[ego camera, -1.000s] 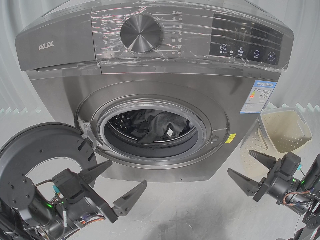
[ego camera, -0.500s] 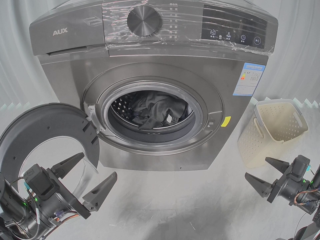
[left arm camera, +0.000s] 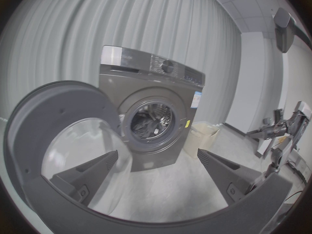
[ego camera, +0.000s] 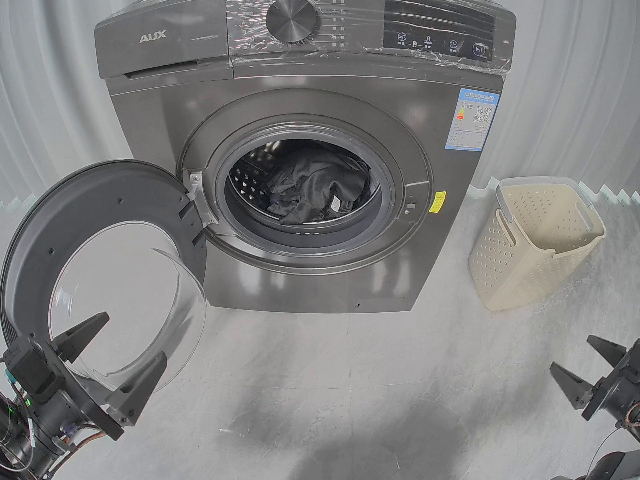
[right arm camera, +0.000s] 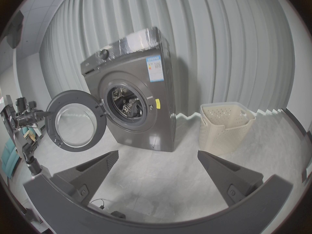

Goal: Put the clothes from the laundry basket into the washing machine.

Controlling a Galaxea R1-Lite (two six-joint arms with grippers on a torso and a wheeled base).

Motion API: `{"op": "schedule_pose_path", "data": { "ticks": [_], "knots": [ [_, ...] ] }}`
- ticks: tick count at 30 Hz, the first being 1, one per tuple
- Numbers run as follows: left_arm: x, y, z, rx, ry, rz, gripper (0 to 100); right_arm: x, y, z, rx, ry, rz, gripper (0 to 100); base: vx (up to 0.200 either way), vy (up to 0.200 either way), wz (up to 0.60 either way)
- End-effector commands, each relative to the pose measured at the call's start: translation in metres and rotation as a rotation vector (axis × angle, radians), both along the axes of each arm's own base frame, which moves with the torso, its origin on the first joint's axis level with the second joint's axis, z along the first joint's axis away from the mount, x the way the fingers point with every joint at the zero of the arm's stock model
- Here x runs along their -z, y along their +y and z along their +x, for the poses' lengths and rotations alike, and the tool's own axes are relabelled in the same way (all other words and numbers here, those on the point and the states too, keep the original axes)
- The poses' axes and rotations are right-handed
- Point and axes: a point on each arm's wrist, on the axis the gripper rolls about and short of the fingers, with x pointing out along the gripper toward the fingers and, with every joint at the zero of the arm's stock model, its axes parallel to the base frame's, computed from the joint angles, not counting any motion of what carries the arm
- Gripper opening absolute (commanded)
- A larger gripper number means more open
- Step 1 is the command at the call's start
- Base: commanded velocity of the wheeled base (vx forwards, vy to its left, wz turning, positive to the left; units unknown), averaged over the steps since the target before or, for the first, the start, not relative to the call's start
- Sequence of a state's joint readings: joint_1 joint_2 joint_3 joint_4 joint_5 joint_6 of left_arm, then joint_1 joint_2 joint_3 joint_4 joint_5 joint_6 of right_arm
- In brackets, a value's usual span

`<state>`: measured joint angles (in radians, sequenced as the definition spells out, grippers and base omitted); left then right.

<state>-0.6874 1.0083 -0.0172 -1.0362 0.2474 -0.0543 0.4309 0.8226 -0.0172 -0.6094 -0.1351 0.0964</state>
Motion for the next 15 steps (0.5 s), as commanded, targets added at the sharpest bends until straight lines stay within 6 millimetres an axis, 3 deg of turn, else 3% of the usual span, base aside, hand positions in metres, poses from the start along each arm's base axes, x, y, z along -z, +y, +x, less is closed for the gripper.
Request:
{"op": "schedule_pose_path", "data": {
  "ticks": [1, 3, 11, 15],
  "knots": [
    [0.003, 0.023, -0.017, -0.101, -0.025, -0.009, 100, -0.003, -0.014, -0.019, 0.095, -0.120, 0.025, 100, -0.200, 0.000, 0.00],
    [0.007, 0.032, -0.023, -0.160, -0.009, 0.005, 100, -0.002, -0.017, -0.023, 0.119, -0.131, 0.015, 100, -0.200, 0.000, 0.00],
    [0.015, 0.050, -0.044, -0.289, -0.023, -0.005, 100, 0.008, -0.027, -0.048, 0.221, -0.181, -0.020, 100, 0.000, 0.000, 0.00],
    [0.025, 0.057, -0.055, -0.390, 0.002, 0.014, 100, 0.024, -0.031, -0.071, 0.235, -0.221, -0.017, 100, 0.000, 0.000, 0.00]
  ]
}}
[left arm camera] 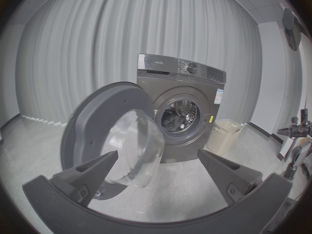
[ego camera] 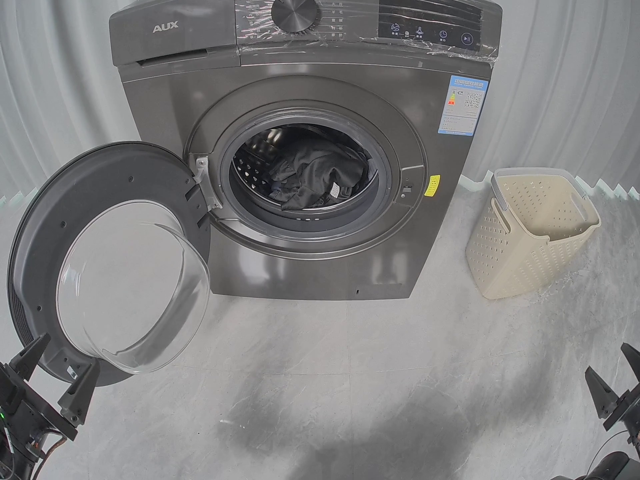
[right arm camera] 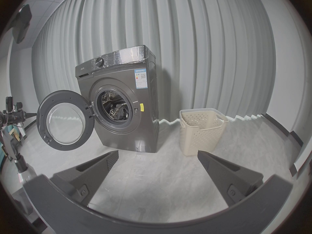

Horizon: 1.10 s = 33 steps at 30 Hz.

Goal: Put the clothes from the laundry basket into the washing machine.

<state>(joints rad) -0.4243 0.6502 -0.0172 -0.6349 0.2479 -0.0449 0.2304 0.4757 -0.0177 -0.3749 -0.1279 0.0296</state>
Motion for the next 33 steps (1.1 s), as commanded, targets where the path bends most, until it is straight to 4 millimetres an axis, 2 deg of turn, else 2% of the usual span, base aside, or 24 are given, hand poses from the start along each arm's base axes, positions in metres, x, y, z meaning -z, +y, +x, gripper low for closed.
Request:
{"op": "schedule_pose_path", "data": {
  "ticks": [1, 4, 9, 13, 15, 17, 20, 21, 26, 29, 30, 33],
  "knots": [
    [0.011, 0.014, -0.022, -0.143, -0.036, -0.012, 100, 0.020, -0.007, -0.033, 0.057, -0.102, 0.003, 100, 0.000, 0.000, 0.00],
    [0.014, 0.016, -0.026, -0.176, -0.042, -0.014, 100, 0.033, -0.008, -0.041, 0.101, -0.076, -0.019, 100, 0.000, 0.000, 0.00],
    [0.016, 0.019, -0.039, -0.266, -0.112, -0.045, 100, 0.032, -0.008, -0.040, 0.139, -0.082, -0.020, 100, 0.000, 0.000, 0.00],
    [0.029, 0.019, -0.052, -0.339, -0.107, -0.041, 100, 0.035, -0.009, -0.040, 0.192, -0.057, 0.010, 100, 0.000, 0.000, 0.00],
    [0.041, 0.018, -0.062, -0.292, -0.110, -0.035, 100, 0.035, -0.011, -0.041, 0.283, -0.058, 0.001, 100, 0.000, 0.000, 0.00],
    [0.053, 0.015, -0.070, -0.187, -0.108, -0.014, 100, 0.034, -0.010, -0.041, 0.292, -0.064, -0.013, 100, 0.000, 0.000, 0.00],
    [0.058, 0.013, -0.070, -0.093, -0.061, 0.019, 100, 0.037, -0.005, -0.049, 0.204, -0.145, -0.069, 100, 0.000, 0.000, 0.00],
    [0.057, 0.013, -0.070, -0.099, -0.066, 0.024, 100, 0.037, -0.003, -0.049, 0.132, -0.148, -0.061, 100, 0.000, 0.000, 0.00],
    [0.061, 0.014, -0.069, -0.137, -0.034, 0.029, 100, 0.037, -0.003, -0.048, 0.105, -0.132, -0.008, 100, 0.000, 0.000, 0.00],
    [0.065, 0.015, -0.070, -0.184, 0.031, 0.022, 100, 0.037, -0.001, -0.048, 0.003, -0.135, -0.012, 100, 0.000, 0.000, 0.00],
    [0.065, 0.015, -0.070, -0.182, 0.023, 0.023, 100, 0.037, -0.001, -0.048, 0.002, -0.131, -0.009, 100, 0.000, 0.000, 0.00],
    [0.064, 0.015, -0.069, -0.181, 0.002, 0.033, 100, 0.037, -0.004, -0.048, 0.160, -0.103, -0.016, 100, 0.000, 0.000, 0.00]
  ]
}}
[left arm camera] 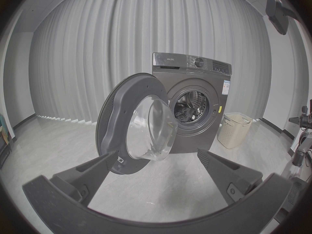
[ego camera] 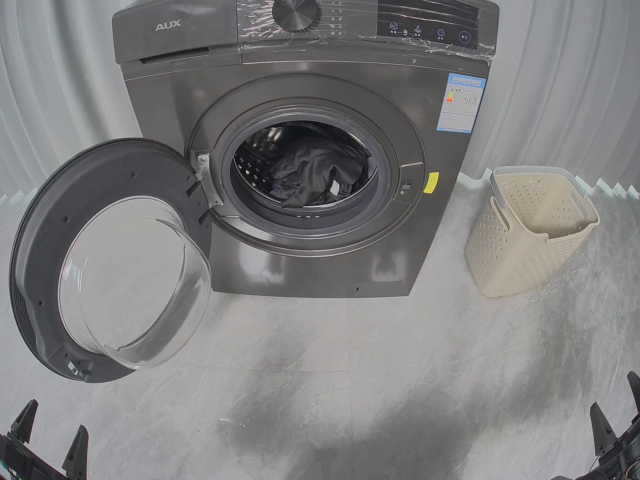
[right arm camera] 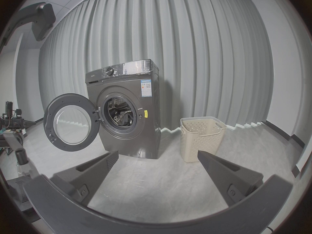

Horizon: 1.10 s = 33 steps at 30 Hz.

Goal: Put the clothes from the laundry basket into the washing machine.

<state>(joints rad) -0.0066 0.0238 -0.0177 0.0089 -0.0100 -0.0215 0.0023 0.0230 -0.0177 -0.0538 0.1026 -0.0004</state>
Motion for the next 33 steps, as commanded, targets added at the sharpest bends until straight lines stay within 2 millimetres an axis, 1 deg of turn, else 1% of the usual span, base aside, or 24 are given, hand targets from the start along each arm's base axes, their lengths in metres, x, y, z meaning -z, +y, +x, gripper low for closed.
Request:
{"op": "schedule_pose_path", "data": {
  "ticks": [1, 3, 6, 8, 11, 14, 16, 17, 26, 32, 33],
  "knots": [
    [0.0046, 0.0003, -0.0006, -0.018, -0.012, 0.009, 100, 0.0046, -0.0040, -0.0007, 0.185, 0.042, 0.007, 100, 0.000, 0.000, 0.00],
    [0.0046, 0.0003, -0.0007, -0.021, -0.012, 0.006, 100, 0.0042, -0.0041, -0.0028, 0.192, 0.068, 0.008, 100, 0.000, 0.000, 0.00],
    [0.0046, 0.0003, -0.0007, -0.021, -0.012, -0.003, 100, 0.0041, -0.0036, -0.0027, 0.169, 0.070, 0.020, 100, 0.000, 0.000, 0.00],
    [0.0046, 0.0003, -0.0007, -0.021, -0.012, -0.003, 100, 0.0040, -0.0039, -0.0027, 0.186, 0.069, 0.031, 100, 0.000, 0.000, 0.00],
    [0.0046, 0.0004, -0.0007, -0.023, -0.012, -0.006, 100, 0.0054, -0.0049, -0.0025, 0.233, 0.073, 0.072, 100, 0.000, 0.200, 0.00],
    [0.0046, 0.0004, -0.0007, -0.024, -0.012, -0.006, 100, 0.0064, -0.0042, -0.0020, 0.193, 0.081, 0.054, 100, 0.000, 0.200, 0.00],
    [0.0046, 0.0004, -0.0007, -0.024, -0.012, -0.004, 100, 0.0107, -0.0018, -0.0005, 0.088, 0.091, -0.010, 100, 0.000, 0.200, 0.00],
    [0.0046, 0.0004, -0.0007, -0.024, -0.012, -0.001, 100, 0.0102, -0.0015, -0.0005, 0.073, 0.086, -0.016, 100, 0.000, 0.200, 0.00],
    [0.0046, 0.0004, -0.0007, -0.024, -0.012, -0.003, 100, 0.0102, -0.0017, -0.0003, 0.082, 0.077, -0.014, 100, 0.000, 0.200, 0.00],
    [0.0046, 0.0003, -0.0007, -0.021, -0.012, -0.006, 100, 0.0107, -0.0018, -0.0001, 0.084, 0.078, -0.011, 100, 0.000, 0.000, 0.00],
    [0.0046, 0.0003, -0.0007, -0.021, -0.012, -0.008, 100, 0.0107, -0.0018, -0.0001, 0.084, 0.078, -0.011, 100, -0.200, 0.000, 0.00]
  ]
}}
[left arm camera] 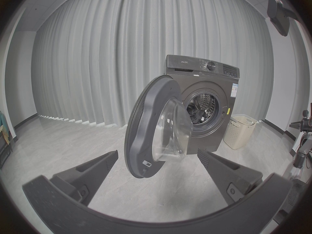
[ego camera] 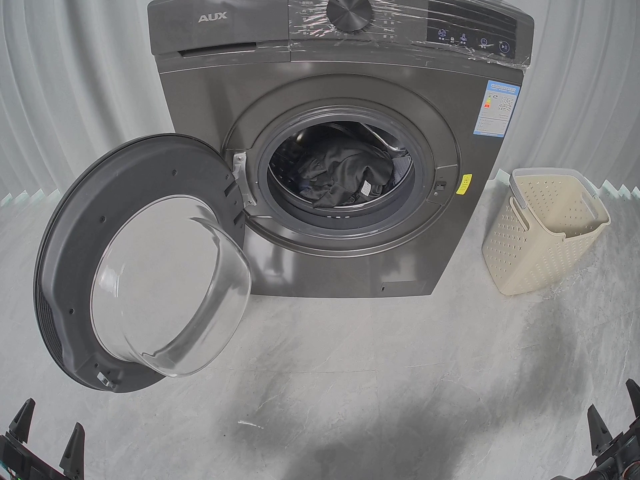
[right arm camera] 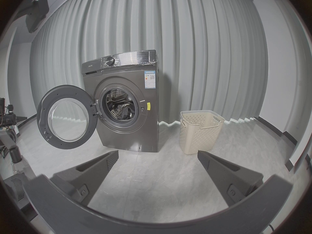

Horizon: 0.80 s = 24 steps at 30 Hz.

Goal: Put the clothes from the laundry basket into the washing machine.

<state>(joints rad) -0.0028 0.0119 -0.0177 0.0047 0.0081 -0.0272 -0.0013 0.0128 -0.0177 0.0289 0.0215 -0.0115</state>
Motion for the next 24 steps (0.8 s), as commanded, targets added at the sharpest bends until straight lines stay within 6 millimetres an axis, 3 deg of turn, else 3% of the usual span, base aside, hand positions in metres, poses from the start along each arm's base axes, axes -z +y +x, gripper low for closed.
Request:
{"op": "schedule_pose_path", "data": {
  "ticks": [1, 5, 11, 24],
  "knots": [
    [0.0052, 0.0000, 0.0004, 0.001, 0.006, -0.002, 100, 0.0020, 0.0000, 0.0005, -0.001, 0.007, -0.001, 100, -0.200, 0.000, 0.00],
    [0.0047, 0.0000, 0.0003, 0.001, 0.004, -0.002, 100, 0.0020, 0.0000, 0.0005, 0.000, 0.007, -0.001, 100, -0.200, 0.000, 0.00],
    [0.0047, 0.0000, 0.0003, 0.001, 0.004, -0.002, 100, 0.0020, 0.0000, 0.0005, -0.003, 0.007, -0.002, 100, 0.000, 0.000, 0.00],
    [0.0047, 0.0000, 0.0003, 0.001, 0.004, -0.002, 100, 0.0020, 0.0000, 0.0005, -0.003, 0.007, -0.001, 100, 0.000, 0.200, 0.00]
  ]
}}
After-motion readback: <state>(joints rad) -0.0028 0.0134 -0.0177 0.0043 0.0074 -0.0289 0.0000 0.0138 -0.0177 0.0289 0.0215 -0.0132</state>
